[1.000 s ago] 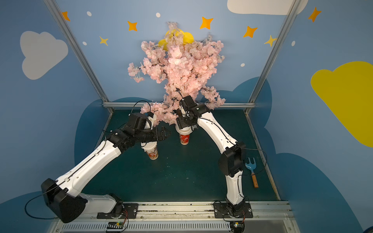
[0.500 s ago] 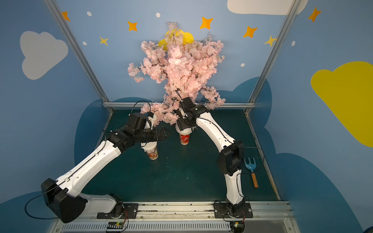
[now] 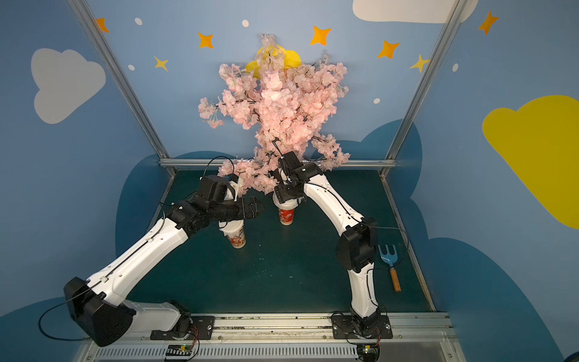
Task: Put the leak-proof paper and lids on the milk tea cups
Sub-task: Secure the cup lid on the cup.
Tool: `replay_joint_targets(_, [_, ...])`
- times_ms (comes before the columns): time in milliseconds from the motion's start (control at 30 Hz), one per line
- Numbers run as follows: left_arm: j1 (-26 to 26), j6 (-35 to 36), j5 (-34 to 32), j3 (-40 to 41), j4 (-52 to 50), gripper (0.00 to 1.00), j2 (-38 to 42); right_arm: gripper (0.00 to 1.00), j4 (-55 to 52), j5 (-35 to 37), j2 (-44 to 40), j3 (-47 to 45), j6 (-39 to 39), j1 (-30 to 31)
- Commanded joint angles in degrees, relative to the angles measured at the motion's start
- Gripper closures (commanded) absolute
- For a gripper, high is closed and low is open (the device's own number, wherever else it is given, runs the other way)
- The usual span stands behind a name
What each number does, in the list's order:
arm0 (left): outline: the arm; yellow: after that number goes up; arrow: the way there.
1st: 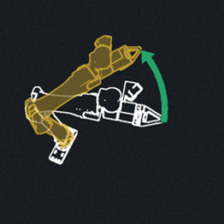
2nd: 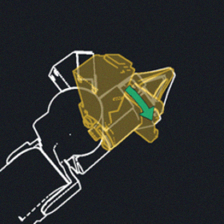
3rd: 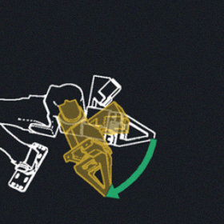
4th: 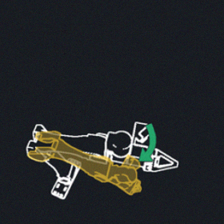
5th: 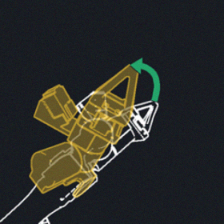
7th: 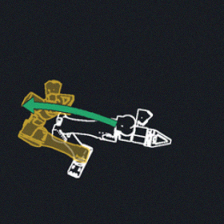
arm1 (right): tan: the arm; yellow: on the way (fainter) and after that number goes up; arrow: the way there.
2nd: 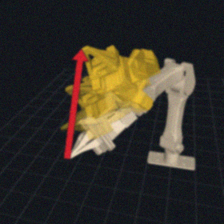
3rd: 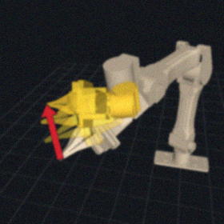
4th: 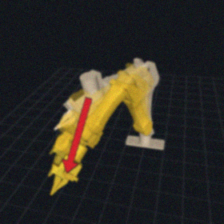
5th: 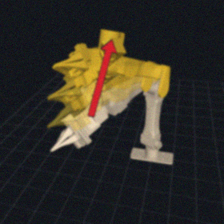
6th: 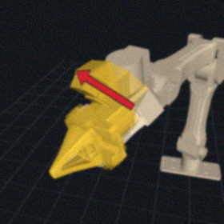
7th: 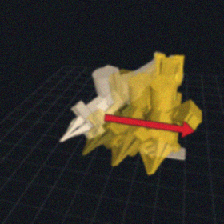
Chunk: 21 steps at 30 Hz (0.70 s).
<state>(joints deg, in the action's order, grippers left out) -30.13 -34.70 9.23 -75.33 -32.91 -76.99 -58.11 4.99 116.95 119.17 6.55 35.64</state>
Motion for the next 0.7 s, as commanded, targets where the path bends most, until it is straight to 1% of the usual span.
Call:
replay_joint_targets(0, [0.2,0.7,0.3,-0.9,0.6,0.0,-0.1,0.2,-0.6,-0.8,1.1,1.9,-0.2,0.4])
replay_joint_targets(267, [0.2,0.7,0.2,-0.8,0.6,0.0,0.0,0.2,0.2,-2.4,0.9,2.1,-0.2,0.4])
replay_joint_targets(667, [0.2,0.5,0.3,-0.4,0.6,0.0,0.4,0.19,-2.1,-1.1,2.8,2.2,-0.3,0.4])
